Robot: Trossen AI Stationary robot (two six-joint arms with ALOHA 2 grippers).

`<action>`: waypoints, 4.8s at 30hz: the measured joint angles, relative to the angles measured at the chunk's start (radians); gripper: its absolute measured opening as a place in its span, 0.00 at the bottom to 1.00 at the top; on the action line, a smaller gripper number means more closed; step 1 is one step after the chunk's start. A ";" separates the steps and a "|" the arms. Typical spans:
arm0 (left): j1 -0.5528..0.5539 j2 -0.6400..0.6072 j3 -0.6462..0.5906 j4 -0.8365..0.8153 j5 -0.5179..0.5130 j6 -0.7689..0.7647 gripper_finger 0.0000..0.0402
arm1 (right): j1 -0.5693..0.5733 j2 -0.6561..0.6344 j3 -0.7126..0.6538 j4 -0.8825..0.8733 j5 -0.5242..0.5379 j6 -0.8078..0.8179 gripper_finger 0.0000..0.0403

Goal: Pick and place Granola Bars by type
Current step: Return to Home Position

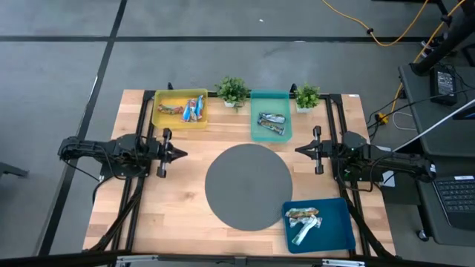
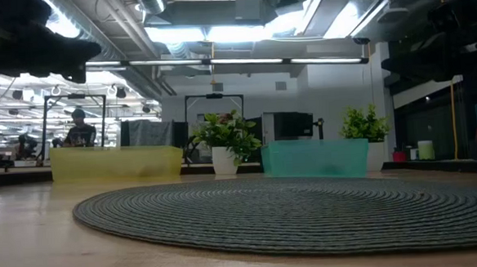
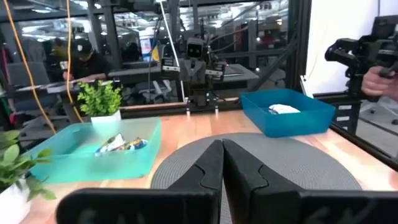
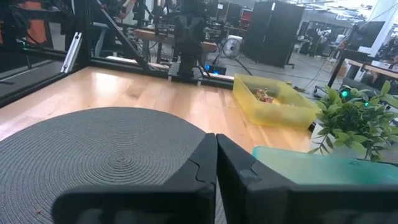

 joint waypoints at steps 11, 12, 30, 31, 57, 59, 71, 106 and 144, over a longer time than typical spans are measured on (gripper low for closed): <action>0.000 0.000 0.000 -0.001 0.009 0.003 0.01 | 0.000 0.000 0.000 0.000 0.000 -0.064 0.02; 0.000 0.000 0.000 -0.002 0.010 0.004 0.01 | 0.000 0.000 0.000 0.000 0.000 -0.076 0.02; 0.000 0.000 0.000 -0.016 0.008 0.004 0.01 | 0.002 -0.098 -0.003 0.039 -0.029 -0.084 0.01; 0.000 0.000 0.000 -0.016 0.008 0.005 0.01 | 0.002 -0.097 -0.006 0.036 -0.027 -0.090 0.01; 0.000 0.000 0.000 -0.016 0.010 0.005 0.01 | 0.114 -0.094 -0.007 -0.003 0.133 -0.063 0.02; 0.000 0.000 0.000 -0.016 0.010 0.005 0.01 | 0.114 -0.094 -0.007 -0.005 0.148 -0.001 0.03; 0.000 0.000 0.000 -0.016 0.010 0.005 0.01 | 0.113 -0.071 -0.007 -0.009 0.159 0.025 0.02; 0.000 0.000 0.000 -0.016 0.010 0.005 0.01 | 0.113 -0.071 -0.007 -0.006 0.159 0.024 0.08; 0.000 0.000 0.000 -0.016 0.010 0.005 0.01 | 0.113 -0.071 -0.007 -0.007 0.159 0.024 0.08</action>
